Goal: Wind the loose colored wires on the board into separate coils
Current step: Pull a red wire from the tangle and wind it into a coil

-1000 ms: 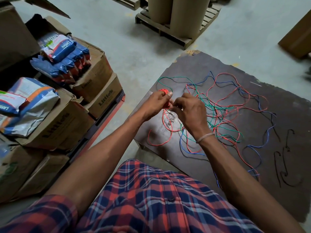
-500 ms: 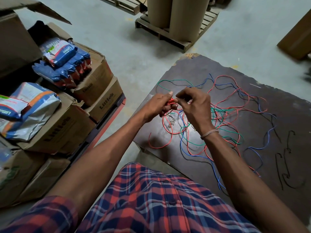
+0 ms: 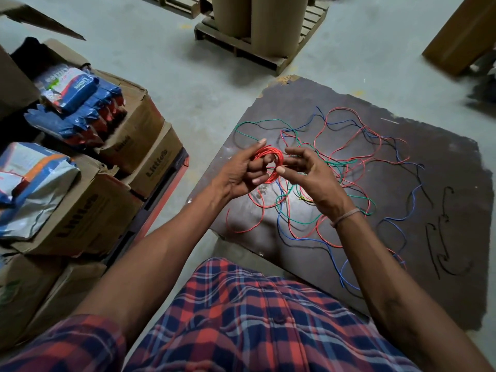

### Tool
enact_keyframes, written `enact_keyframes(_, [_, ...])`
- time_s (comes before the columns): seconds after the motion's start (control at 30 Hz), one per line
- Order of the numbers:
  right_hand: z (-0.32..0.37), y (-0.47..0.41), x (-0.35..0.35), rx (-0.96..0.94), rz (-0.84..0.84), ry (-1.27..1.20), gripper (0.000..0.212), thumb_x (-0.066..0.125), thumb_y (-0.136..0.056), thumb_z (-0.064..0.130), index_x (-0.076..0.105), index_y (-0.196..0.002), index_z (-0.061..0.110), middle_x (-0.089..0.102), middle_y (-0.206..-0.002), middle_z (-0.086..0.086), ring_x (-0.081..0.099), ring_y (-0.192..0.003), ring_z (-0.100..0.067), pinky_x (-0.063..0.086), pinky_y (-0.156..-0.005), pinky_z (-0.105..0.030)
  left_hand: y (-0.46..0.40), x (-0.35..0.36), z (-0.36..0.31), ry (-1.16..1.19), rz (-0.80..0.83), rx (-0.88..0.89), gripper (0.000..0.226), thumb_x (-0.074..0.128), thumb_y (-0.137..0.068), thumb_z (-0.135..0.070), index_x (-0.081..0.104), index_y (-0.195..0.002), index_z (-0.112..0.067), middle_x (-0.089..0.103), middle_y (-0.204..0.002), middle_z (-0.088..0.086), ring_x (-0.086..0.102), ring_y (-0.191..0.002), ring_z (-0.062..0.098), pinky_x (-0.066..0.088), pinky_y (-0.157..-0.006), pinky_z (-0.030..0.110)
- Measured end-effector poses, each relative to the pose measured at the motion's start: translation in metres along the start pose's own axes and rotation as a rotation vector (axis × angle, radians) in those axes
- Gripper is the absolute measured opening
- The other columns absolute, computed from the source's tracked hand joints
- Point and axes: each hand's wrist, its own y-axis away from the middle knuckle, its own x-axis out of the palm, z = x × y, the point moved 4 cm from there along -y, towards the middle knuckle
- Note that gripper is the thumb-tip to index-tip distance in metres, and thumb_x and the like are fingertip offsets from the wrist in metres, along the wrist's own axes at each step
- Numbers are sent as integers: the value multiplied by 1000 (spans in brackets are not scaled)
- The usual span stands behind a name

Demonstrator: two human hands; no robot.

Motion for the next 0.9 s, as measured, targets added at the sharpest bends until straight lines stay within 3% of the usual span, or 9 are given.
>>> enact_keyframes(0.1, [-1, 2, -12, 10, 40, -86, 57, 79, -85, 0, 54, -136, 3, 74, -109, -14, 68, -98, -16, 54, -83, -23, -7, 12, 6, 15, 51, -55, 48, 41, -107, -39, 53, -74, -7, 19, -33, -13, 8, -29, 8, 24, -33, 21])
enact_keyframes(0.17, [-2, 5, -22, -6, 42, -107, 61, 82, -81, 1, 54, -135, 2, 71, -113, -28, 68, -98, -23, 55, -87, -30, -11, 20, 10, -9, 58, -90, 50, 42, -107, -39, 54, -70, -8, 19, -32, -12, 6, -30, 10, 22, -34, 21])
enact_keyframes(0.23, [-4, 9, -31, -22, 14, -98, 62, 86, -77, 6, 56, -131, 4, 70, -108, -30, 68, -96, -27, 55, -89, -38, -18, 27, 14, -51, 36, -112, 49, 45, -106, -39, 54, -69, -8, 18, -33, -12, 10, -27, 6, 22, -32, 19])
enact_keyframes(0.47, [-12, 28, -65, -81, -205, -87, 61, 89, -74, 13, 53, -123, 13, 74, -93, -18, 70, -86, -26, 56, -87, -48, -58, 58, 30, -269, -173, -110, 45, 54, -104, -39, 55, -72, -8, 26, -39, -8, 16, -29, 5, 18, -32, 15])
enact_keyframes(0.67, [-13, 48, -87, -216, -293, 152, 60, 77, -87, 11, 52, -137, 32, 68, -88, -13, 68, -83, -30, 57, -79, -36, -87, 81, 54, -348, -283, -92, 42, 53, -105, -29, 54, -68, -9, 35, -43, -5, 22, -30, 5, 19, -34, 11])
enact_keyframes(0.9, [-30, 60, -112, -244, -423, 214, 36, 69, -92, 8, 66, -124, 25, 61, -79, 7, 58, -70, -8, 49, -66, -25, -106, 108, 84, -368, -337, -168, 42, 54, -104, -34, 59, -76, -4, 34, -41, -5, 22, -30, 6, 21, -36, 11])
